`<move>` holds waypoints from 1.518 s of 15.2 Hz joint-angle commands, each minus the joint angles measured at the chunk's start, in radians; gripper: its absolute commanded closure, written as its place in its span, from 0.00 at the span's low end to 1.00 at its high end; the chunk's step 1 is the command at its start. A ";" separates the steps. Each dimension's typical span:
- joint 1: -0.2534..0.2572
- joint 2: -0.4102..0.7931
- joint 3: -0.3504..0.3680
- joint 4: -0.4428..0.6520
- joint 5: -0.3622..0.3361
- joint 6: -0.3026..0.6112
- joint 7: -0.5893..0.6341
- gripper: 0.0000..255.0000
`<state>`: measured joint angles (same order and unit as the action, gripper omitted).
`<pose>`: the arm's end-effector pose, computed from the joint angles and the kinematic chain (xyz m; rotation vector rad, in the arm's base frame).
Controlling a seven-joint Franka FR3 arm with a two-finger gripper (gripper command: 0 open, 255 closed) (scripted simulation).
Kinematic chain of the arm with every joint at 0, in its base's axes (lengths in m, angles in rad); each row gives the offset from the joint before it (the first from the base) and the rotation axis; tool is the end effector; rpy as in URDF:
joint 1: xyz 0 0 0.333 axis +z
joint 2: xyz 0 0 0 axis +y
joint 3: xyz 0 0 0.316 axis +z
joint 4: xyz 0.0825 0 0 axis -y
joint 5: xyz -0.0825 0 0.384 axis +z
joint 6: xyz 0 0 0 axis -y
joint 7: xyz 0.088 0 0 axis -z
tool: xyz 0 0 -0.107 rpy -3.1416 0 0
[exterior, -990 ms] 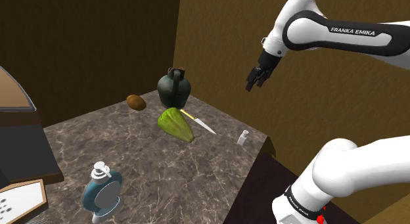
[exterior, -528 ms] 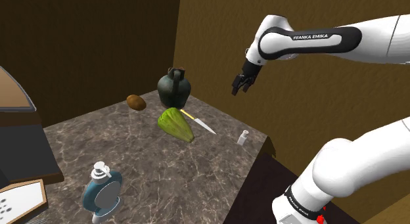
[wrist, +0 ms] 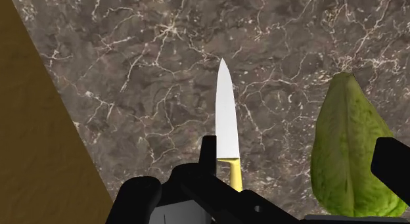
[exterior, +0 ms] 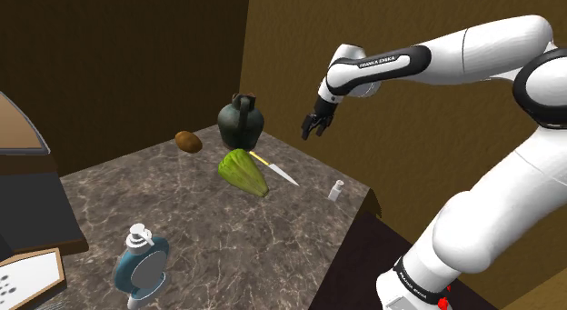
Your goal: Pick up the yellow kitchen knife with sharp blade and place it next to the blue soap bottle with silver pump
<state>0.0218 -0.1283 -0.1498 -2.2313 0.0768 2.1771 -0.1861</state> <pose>0.5061 -0.0635 0.4324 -3.0673 -0.0263 -0.1296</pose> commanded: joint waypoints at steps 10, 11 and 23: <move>-0.028 0.452 0.003 0.298 0.172 0.094 -0.135 0.00; -0.034 0.492 0.007 0.332 0.185 0.095 -0.143 0.00; -0.091 0.902 0.059 0.731 0.259 0.062 -0.178 0.00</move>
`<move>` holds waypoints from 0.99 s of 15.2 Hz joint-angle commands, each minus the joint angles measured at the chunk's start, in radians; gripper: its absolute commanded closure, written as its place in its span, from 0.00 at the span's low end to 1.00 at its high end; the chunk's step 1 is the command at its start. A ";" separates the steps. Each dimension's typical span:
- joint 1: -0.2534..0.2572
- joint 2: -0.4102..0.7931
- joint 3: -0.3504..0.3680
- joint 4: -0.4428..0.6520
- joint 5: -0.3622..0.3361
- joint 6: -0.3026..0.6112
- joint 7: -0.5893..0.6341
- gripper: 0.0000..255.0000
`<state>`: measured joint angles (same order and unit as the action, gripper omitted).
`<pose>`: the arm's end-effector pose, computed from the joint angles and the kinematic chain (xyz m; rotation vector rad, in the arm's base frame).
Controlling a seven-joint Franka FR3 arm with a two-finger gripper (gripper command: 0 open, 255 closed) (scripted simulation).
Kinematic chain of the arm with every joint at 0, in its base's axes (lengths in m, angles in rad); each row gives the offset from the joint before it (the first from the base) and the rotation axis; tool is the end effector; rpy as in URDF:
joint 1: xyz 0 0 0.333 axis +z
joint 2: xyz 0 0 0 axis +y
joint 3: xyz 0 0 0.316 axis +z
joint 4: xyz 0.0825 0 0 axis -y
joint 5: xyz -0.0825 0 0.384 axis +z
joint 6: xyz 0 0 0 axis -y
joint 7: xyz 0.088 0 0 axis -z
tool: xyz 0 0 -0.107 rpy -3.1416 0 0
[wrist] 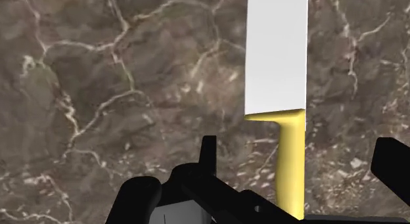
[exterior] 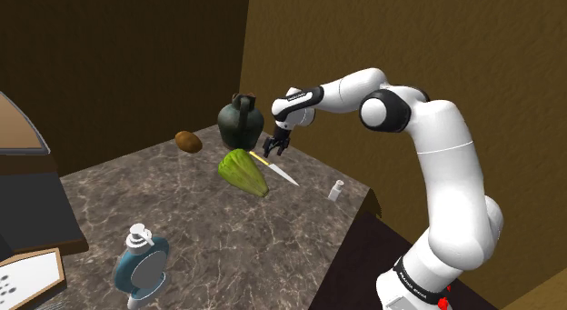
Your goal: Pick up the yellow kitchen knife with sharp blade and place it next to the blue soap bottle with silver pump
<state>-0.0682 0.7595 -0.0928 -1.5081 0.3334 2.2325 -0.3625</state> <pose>0.7042 -0.0937 0.2146 -2.9453 -0.0241 -0.0342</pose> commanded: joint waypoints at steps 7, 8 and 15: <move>0.003 0.064 0.011 0.015 0.011 0.050 -0.006 0.00; 0.003 0.064 0.011 0.015 0.011 0.050 -0.006 0.00; 0.003 0.064 0.011 0.015 0.011 0.050 -0.006 1.00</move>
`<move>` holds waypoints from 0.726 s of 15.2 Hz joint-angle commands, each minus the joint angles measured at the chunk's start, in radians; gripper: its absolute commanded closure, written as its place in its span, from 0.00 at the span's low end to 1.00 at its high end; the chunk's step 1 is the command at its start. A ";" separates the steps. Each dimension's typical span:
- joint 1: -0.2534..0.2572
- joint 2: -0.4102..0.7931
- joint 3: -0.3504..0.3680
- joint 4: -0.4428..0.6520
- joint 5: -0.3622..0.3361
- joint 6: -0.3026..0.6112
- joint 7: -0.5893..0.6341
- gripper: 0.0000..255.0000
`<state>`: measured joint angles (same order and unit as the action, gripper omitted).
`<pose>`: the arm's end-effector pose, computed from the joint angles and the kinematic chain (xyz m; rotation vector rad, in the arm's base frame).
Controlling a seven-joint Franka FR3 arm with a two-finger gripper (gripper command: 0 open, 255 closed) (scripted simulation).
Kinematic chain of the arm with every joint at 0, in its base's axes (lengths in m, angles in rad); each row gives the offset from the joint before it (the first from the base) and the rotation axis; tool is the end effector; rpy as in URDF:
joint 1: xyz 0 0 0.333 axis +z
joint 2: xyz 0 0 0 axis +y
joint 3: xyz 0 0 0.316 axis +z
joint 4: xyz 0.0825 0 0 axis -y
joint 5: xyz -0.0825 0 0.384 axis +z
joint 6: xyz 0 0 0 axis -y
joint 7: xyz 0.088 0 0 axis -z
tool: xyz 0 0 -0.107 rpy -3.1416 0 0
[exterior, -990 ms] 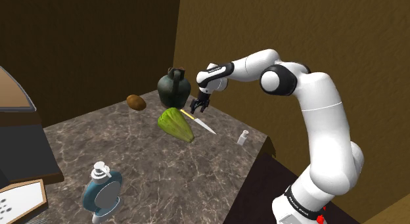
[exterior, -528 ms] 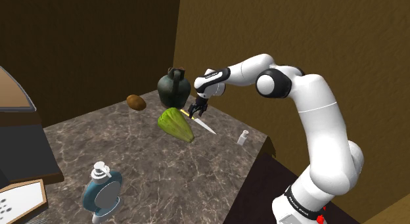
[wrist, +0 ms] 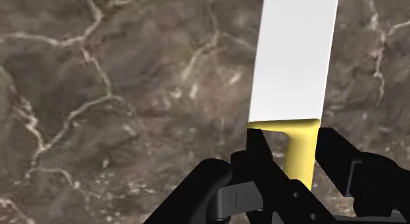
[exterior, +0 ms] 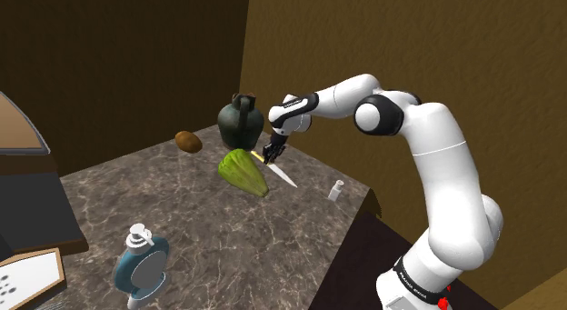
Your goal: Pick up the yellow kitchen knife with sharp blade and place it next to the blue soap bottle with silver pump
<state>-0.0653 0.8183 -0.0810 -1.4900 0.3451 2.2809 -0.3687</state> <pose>0.7077 -0.0866 0.1842 -2.9431 -0.0272 -0.0446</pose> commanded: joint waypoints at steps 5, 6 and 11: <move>0.002 0.013 0.000 0.008 -0.001 -0.001 0.005 1.00; 0.001 0.013 -0.001 0.013 -0.002 -0.006 0.005 1.00; 0.002 -0.023 -0.005 -0.009 -0.005 -0.021 0.007 1.00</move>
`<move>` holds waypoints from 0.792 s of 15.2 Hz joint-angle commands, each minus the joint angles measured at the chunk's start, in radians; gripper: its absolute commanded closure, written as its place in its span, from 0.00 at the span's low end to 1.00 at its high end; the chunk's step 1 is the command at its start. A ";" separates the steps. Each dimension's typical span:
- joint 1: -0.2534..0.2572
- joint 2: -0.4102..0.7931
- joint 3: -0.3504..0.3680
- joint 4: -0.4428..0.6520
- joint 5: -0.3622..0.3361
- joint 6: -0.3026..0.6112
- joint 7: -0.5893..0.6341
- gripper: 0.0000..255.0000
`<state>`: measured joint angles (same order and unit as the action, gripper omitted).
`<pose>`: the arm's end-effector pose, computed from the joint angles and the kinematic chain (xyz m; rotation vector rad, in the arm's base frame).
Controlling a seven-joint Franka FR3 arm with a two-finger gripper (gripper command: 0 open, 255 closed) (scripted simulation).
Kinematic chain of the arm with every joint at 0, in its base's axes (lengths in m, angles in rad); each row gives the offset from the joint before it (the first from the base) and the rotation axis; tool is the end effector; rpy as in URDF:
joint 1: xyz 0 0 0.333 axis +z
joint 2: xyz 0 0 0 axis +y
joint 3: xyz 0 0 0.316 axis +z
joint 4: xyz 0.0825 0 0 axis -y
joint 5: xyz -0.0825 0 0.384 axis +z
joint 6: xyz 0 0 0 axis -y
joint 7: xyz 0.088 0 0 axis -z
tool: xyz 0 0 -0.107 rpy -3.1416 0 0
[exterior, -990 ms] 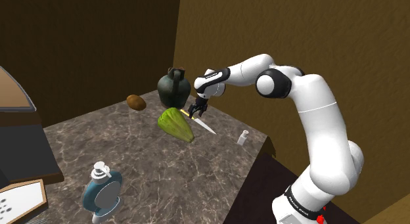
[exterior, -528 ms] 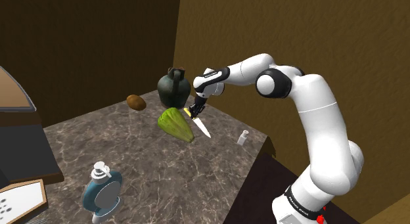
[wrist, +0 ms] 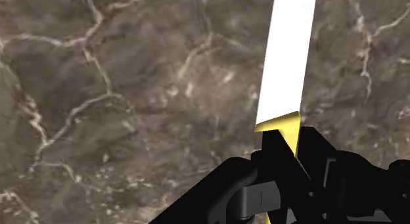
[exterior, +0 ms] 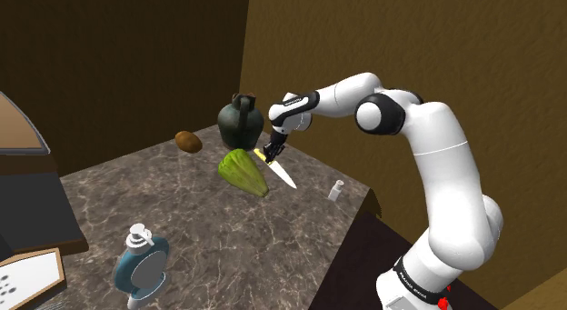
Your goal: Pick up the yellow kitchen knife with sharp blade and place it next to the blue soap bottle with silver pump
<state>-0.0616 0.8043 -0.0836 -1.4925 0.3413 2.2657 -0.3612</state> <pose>0.7076 -0.0849 0.1919 -2.9431 -0.0264 -0.0379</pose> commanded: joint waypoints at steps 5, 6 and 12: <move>0.002 -0.053 -0.009 -0.011 -0.010 -0.044 0.011 1.00; 0.003 -0.062 -0.010 -0.012 -0.012 -0.052 0.014 1.00; 0.006 -0.110 -0.017 -0.008 -0.022 -0.103 0.028 1.00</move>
<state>-0.0562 0.7033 -0.0995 -1.5009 0.3207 2.1720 -0.3355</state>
